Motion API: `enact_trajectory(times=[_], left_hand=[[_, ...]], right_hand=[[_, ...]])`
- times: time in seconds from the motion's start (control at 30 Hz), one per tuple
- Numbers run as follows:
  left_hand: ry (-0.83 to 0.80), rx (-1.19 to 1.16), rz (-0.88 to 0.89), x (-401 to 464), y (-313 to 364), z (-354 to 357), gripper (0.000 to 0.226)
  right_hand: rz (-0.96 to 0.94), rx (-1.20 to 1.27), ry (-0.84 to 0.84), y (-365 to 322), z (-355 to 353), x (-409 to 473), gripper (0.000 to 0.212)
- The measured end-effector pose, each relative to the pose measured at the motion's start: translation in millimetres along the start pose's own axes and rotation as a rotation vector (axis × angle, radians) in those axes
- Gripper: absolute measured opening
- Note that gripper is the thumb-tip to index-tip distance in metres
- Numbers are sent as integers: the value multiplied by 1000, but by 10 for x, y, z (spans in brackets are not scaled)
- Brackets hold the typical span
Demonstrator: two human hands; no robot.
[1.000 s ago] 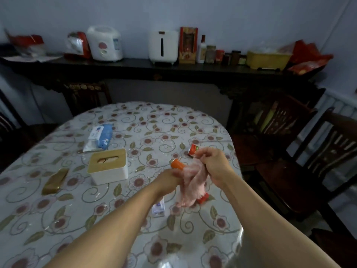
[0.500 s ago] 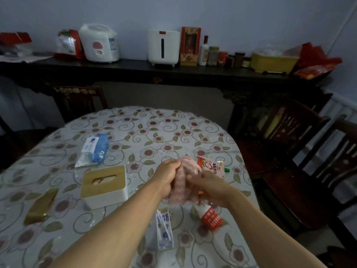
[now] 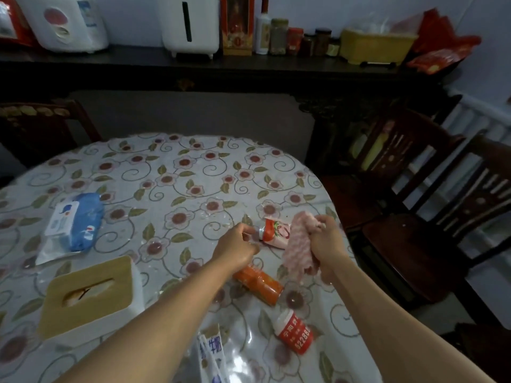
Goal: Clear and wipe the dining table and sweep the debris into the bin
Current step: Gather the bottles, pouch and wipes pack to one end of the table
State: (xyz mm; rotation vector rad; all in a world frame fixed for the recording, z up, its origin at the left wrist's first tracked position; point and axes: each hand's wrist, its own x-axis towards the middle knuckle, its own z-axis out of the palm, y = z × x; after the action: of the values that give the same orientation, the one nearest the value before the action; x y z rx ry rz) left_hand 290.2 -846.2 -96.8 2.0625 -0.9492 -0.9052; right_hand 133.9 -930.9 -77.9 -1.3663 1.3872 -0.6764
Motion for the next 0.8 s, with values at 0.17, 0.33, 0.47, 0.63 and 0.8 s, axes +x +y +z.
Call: enact_trajectory(times=[0.17, 0.33, 0.47, 0.63, 0.8], left_hand=[[-38, 255, 99, 657, 187, 512, 49], [-181, 454, 141, 1461, 332, 1056, 59], [-278, 605, 196, 1946, 357, 1427, 64], [-383, 694, 256, 2317, 308, 1771, 63], [-378, 754, 242, 2487, 282, 1849, 41]], right_hand=[[59, 62, 101, 137, -200, 910, 18], [95, 8, 134, 405, -417, 1877, 19], [57, -109, 131, 644, -557, 2389, 20], [57, -170, 143, 982, -653, 2798, 16], [-25, -272, 148, 1169, -589, 3048, 18]])
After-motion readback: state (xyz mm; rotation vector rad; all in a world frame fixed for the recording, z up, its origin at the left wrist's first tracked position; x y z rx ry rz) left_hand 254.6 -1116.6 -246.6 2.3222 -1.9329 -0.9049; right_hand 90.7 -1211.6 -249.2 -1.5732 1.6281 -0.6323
